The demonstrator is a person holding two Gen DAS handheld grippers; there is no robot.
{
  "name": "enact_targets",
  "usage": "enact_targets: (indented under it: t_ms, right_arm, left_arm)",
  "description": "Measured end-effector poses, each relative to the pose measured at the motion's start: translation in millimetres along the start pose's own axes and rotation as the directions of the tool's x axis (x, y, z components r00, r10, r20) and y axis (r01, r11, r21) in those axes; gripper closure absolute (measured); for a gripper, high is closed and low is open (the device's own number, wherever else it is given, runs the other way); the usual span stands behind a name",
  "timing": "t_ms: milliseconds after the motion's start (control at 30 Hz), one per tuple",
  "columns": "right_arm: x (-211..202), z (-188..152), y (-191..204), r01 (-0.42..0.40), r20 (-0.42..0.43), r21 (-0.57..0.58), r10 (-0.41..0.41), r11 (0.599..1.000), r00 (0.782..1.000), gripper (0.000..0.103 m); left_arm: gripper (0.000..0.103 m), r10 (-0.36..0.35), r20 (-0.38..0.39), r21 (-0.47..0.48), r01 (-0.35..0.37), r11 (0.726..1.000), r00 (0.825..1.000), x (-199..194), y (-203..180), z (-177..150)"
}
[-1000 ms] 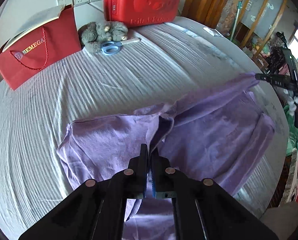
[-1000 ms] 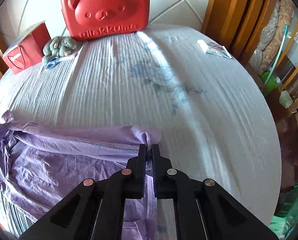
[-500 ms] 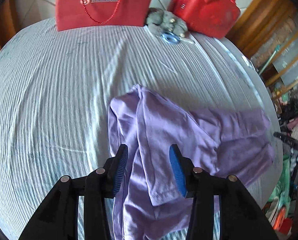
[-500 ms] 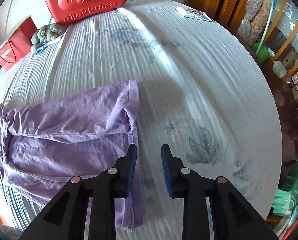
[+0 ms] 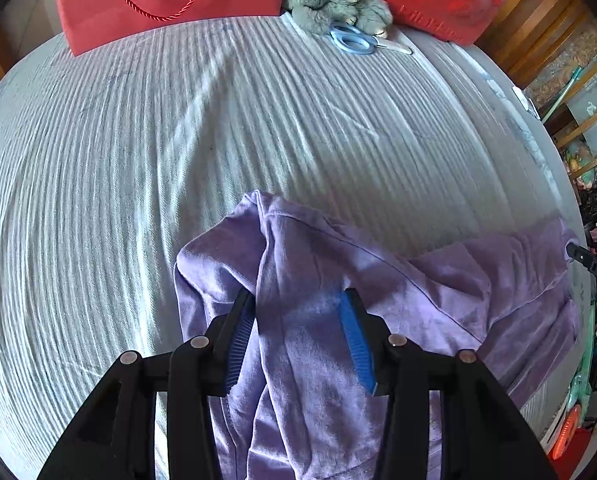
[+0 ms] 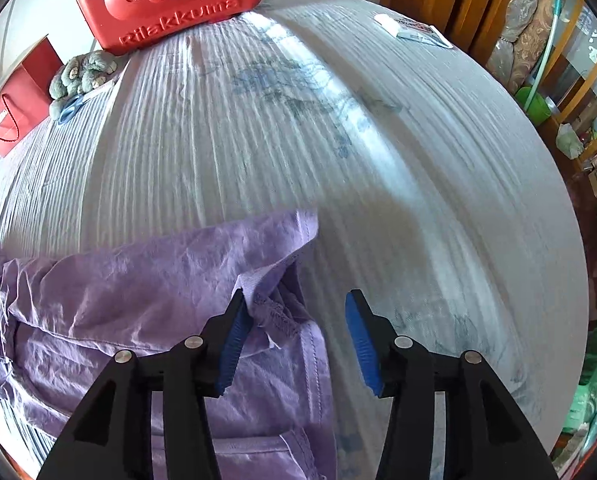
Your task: Fold clothes
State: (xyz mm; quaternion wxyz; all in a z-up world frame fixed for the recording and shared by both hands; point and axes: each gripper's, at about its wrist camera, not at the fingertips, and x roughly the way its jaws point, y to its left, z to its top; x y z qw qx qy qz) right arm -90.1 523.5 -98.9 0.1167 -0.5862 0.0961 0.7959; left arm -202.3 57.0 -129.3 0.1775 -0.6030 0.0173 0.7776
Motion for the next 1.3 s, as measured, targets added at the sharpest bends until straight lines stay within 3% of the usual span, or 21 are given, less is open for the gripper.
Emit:
enact_targets:
  t_ms: [67, 167, 200, 233, 267, 333, 433, 500, 600, 667, 733, 800, 867, 1067, 1300]
  right_arm:
    - [4, 0, 4, -0.013, -0.006, 0.000, 0.013, 1.000, 1.000, 0.043]
    - [10, -1, 9, -0.033, -0.015, 0.001, 0.033, 0.999, 0.999, 0.042]
    - [12, -1, 11, -0.039, -0.018, 0.002, 0.039, 0.999, 0.999, 0.052]
    - [13, -2, 13, -0.040, -0.020, -0.001, 0.040, 0.999, 0.999, 0.068]
    - [13, -2, 15, -0.008, -0.018, -0.020, 0.008, 1.000, 1.000, 0.073]
    - [7, -2, 16, 0.010, 0.003, -0.042, -0.010, 0.999, 1.000, 0.091]
    - [-13, -3, 9, 0.040, 0.101, -0.024, -0.038, 0.999, 0.994, 0.092]
    - [-17, -4, -1, 0.068, 0.131, 0.014, -0.069, 0.998, 0.989, 0.091]
    - [-10, -9, -19, 0.093, 0.099, 0.076, -0.100, 0.993, 0.990, 0.067]
    - [-2, -13, -29, 0.089, 0.045, 0.100, -0.094, 0.991, 0.995, 0.066]
    - [-12, -20, -28, 0.079, 0.073, 0.085, -0.085, 0.993, 0.994, 0.064]
    - [-21, -26, -27, 0.070, 0.087, 0.067, -0.076, 0.995, 0.993, 0.062]
    - [-24, -28, -25, 0.080, 0.091, 0.060, -0.085, 0.995, 0.992, 0.056]
    - [-32, -29, -33, 0.060, 0.125, 0.140, -0.078, 0.988, 0.989, 0.054]
    - [-21, -26, -24, 0.027, 0.076, 0.102, -0.035, 0.994, 0.996, 0.054]
  left_arm:
    - [0.058, 0.003, 0.014, -0.004, -0.003, 1.000, 1.000, -3, 1, -2]
    - [0.061, 0.000, 0.033, -0.014, 0.000, 1.000, 0.999, -6, 2, -6]
    - [0.081, 0.003, 0.033, -0.014, -0.003, 1.000, 0.999, -6, 2, -9]
    - [0.094, 0.006, 0.033, -0.014, -0.006, 1.000, 0.999, -7, 2, -11]
    - [0.099, 0.009, 0.033, -0.015, -0.008, 1.000, 0.999, -8, 1, -13]
    - [0.100, 0.023, 0.052, -0.013, -0.022, 1.000, 0.998, -16, 0, -19]
    - [0.100, 0.021, 0.114, -0.020, -0.019, 1.000, 0.993, -43, -2, -31]
    - [0.099, 0.026, 0.141, -0.031, -0.022, 0.999, 0.990, -59, -1, -41]
    - [0.098, 0.068, 0.068, -0.044, -0.065, 0.997, 0.995, -51, 6, -50]
    - [0.097, 0.062, 0.044, -0.058, -0.059, 0.997, 0.997, -52, 14, -62]
    - [0.093, 0.046, 0.053, -0.074, -0.042, 0.996, 0.998, -61, 23, -76]
    - [0.072, 0.034, 0.096, -0.082, -0.026, 0.996, 0.995, -73, 25, -85]
    - [0.063, 0.044, 0.130, -0.066, -0.036, 0.997, 0.990, -79, 23, -87]
    - [0.062, 0.049, 0.115, -0.038, -0.045, 0.998, 0.992, -58, 1, -74]
    - [0.063, 0.058, 0.092, -0.008, -0.057, 0.998, 0.994, -27, -16, -42]
